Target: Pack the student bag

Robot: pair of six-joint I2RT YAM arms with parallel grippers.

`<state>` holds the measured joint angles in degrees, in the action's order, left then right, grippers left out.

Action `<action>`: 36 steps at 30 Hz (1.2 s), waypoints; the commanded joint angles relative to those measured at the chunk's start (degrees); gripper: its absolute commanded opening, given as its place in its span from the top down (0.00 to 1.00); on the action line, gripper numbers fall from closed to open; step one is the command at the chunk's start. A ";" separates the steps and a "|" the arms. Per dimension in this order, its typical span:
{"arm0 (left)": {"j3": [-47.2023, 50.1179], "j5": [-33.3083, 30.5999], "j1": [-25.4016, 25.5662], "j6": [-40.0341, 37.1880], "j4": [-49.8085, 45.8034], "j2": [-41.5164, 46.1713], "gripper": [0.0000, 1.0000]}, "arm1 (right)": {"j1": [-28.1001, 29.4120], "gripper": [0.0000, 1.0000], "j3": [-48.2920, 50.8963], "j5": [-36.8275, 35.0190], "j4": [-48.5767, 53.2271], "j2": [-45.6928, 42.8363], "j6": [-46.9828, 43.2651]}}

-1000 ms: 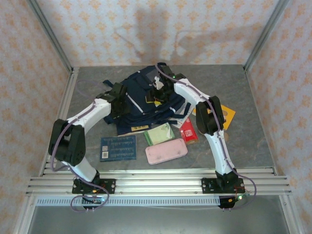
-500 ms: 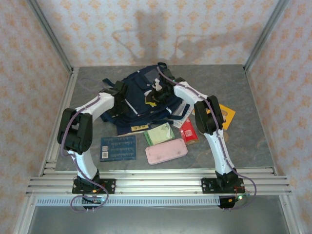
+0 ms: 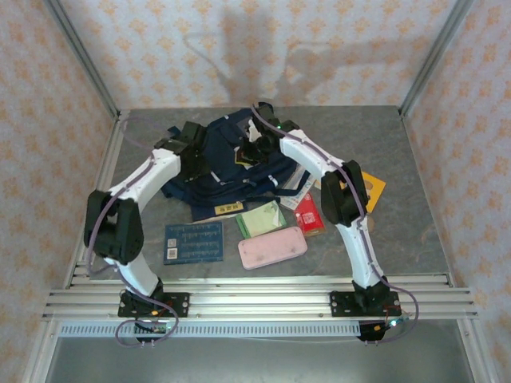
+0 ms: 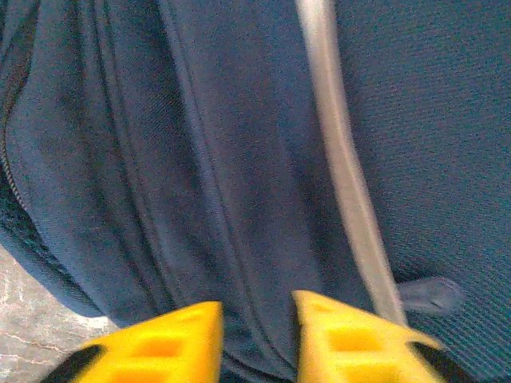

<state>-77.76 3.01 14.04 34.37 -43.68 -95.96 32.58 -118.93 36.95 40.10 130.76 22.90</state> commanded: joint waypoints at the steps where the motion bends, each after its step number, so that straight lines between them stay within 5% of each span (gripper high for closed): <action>1: -1.35 0.16 0.61 0.81 -2.88 10.56 0.56 | 1.03 1.00 -2.00 -14.31 0.95 -11.31 5.19; 11: 0.17 1.57 4.65 -1.16 -5.36 24.21 0.53 | 3.76 1.00 -15.00 -29.79 14.55 -14.68 10.83; 17: 4.67 2.45 8.83 -1.45 -7.70 28.87 0.54 | 6.55 1.00 -5.94 -33.26 11.06 -20.66 20.70; 21: 9.61 4.60 10.08 0.15 -9.60 32.17 0.55 | 7.19 1.00 4.95 -30.35 4.06 -25.07 24.97; 26: 17.54 4.69 10.29 3.17 -10.78 37.58 0.57 | 4.82 0.99 7.01 -15.47 7.74 -22.84 7.21; 28: 21.15 7.01 10.27 4.89 -9.25 38.37 0.58 | 4.38 0.87 6.27 -14.01 12.79 -21.42 -2.57; 31: 25.38 7.98 10.34 7.72 -7.82 38.95 0.59 | 4.03 0.55 13.01 -12.30 11.35 -22.70 -12.82; 36: 27.34 7.74 10.34 8.25 -6.67 40.25 0.60 | 4.23 0.39 16.91 -8.99 11.25 -19.46 -19.84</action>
<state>-50.57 10.31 24.36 40.93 -51.68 -57.30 36.53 -103.20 24.05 50.24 109.51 12.73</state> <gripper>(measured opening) 0.397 0.598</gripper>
